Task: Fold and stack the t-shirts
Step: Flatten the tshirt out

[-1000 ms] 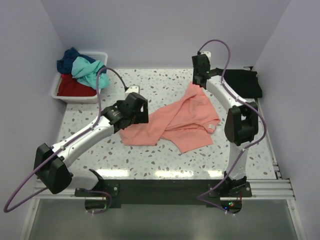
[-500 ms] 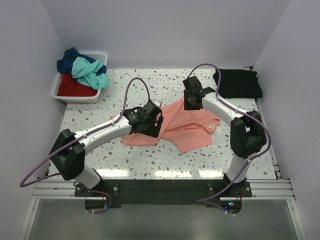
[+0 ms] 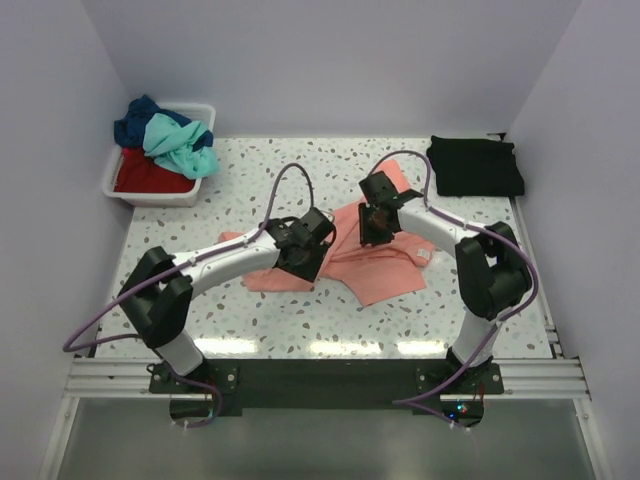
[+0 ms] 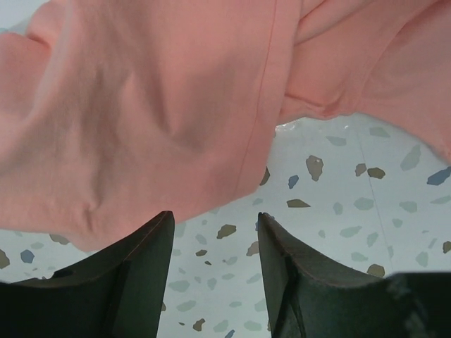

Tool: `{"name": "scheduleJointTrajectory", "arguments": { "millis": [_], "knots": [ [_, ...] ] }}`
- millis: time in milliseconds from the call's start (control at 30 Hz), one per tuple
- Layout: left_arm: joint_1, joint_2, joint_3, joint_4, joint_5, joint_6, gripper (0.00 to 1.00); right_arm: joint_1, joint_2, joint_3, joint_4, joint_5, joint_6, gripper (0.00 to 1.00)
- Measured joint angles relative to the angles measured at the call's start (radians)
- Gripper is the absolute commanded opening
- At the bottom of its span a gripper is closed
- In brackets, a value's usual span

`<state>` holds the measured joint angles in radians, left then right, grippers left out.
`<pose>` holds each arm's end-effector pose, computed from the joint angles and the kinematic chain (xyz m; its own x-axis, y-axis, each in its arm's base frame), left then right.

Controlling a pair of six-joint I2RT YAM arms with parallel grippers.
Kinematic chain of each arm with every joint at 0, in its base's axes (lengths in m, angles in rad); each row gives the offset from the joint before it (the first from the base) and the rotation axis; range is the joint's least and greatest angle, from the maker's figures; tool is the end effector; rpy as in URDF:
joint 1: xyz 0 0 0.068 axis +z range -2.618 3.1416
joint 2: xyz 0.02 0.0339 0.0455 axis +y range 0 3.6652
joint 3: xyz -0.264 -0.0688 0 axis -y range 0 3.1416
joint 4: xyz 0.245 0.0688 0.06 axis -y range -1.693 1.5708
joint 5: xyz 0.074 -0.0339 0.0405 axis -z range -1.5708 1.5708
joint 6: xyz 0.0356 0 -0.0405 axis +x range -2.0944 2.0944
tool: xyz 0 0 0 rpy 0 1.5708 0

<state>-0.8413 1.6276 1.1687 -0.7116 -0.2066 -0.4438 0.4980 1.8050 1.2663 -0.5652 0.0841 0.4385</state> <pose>0.2211 -0.2364 0.2221 -0.8448 0.3144 -0.4331 0.3473 0.9377 0.0033 0.3279 0.1749 0.1983 -0.8983 -0.0068 -0.4394 -0.0678 0.9901 0.1232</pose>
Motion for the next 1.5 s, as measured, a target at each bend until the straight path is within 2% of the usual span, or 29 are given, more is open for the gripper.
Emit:
{"name": "scheduleJointTrajectory", "arguments": {
  "millis": [333, 667, 767, 867, 933, 1033, 1067, 1167, 1333, 1500],
  "knots": [
    [0.000, 0.147, 0.043, 0.063, -0.050, -0.020, 0.53, 0.000, -0.008, -0.052, 0.014, -0.058, 0.007, 0.34],
    [0.000, 0.158, -0.022, 0.122, -0.032, -0.047, 0.46, 0.000, -0.008, -0.052, 0.014, -0.065, 0.006, 0.33],
    [0.000, 0.159, -0.041, 0.129, -0.027, -0.054, 0.40, 0.000, -0.008, -0.052, 0.013, -0.070, 0.006, 0.33],
    [0.000, 0.166, -0.056, 0.139, -0.023, -0.068, 0.28, 0.000, -0.008, -0.054, 0.013, -0.073, 0.006, 0.33],
    [0.000, 0.167, -0.056, 0.148, -0.025, -0.071, 0.26, 0.000, -0.008, -0.058, 0.014, -0.075, 0.006, 0.33],
    [0.000, 0.167, -0.058, 0.150, -0.034, -0.077, 0.17, 0.000, -0.008, -0.071, 0.014, -0.076, 0.006, 0.32],
    [0.000, 0.167, -0.058, 0.149, -0.040, -0.079, 0.11, 0.000, -0.009, -0.076, 0.014, -0.076, 0.006, 0.31],
    [0.001, 0.167, -0.058, 0.145, -0.058, -0.090, 0.00, 0.000, -0.020, -0.095, 0.013, -0.076, 0.006, 0.30],
    [0.006, 0.166, -0.013, 0.072, -0.097, -0.097, 0.00, 0.000, -0.041, -0.122, 0.011, -0.074, 0.005, 0.25],
    [0.027, 0.123, 0.157, -0.058, -0.179, -0.095, 0.00, 0.000, -0.042, -0.172, 0.011, -0.074, 0.005, 0.22]
  ]
}}
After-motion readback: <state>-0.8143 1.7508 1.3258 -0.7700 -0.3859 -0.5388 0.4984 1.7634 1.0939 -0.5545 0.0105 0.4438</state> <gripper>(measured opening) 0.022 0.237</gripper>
